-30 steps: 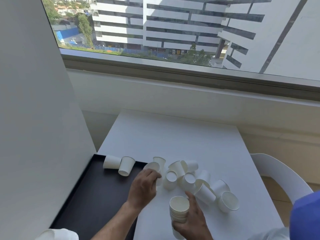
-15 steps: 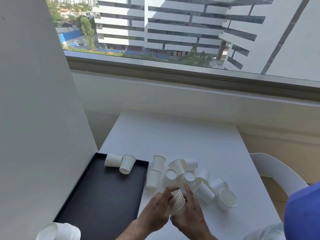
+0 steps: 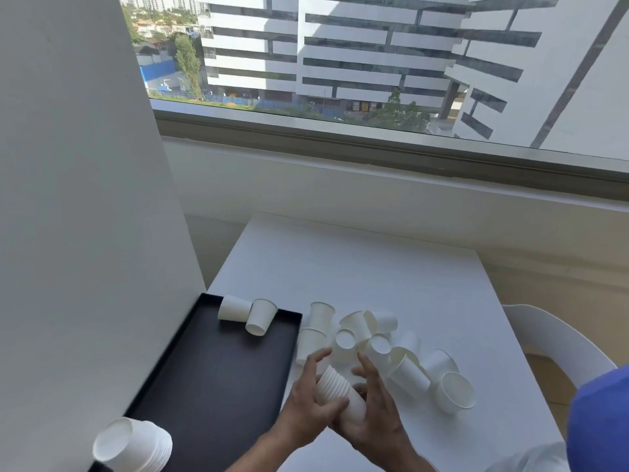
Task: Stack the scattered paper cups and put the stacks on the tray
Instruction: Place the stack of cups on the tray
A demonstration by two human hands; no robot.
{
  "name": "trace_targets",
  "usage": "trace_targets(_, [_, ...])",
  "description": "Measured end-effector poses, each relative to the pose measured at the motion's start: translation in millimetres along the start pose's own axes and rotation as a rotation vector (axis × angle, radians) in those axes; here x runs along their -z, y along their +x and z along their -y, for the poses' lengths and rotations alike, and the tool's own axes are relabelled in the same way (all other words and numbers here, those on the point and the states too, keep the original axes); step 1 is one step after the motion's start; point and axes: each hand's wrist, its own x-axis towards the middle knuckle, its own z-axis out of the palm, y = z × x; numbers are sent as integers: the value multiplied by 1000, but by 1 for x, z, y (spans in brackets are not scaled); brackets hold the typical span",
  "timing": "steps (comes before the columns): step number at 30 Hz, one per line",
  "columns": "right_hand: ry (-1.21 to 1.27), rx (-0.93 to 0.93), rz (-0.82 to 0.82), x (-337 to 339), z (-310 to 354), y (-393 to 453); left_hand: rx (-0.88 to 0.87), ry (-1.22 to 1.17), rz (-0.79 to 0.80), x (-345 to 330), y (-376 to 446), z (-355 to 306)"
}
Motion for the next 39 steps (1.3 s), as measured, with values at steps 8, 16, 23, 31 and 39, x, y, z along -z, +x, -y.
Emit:
trace_targets(8, [171,-166,128,-14,8,-1,335,-408,-316,37,-27,24])
trace_targets(16, [197,49,245,-61,53,4,563,-472,-621,72,-75,45])
trace_targets(23, [13,270,419,-109,84,12,693,-510,-741,95,-113,63])
trace_targets(31, [-100,358,576,-157,101,22,694,-667,-1007,111,-131,71])
trace_targets(39, [-249,506,671,-178,111,23,697,-765,-1121,114,-139,76])
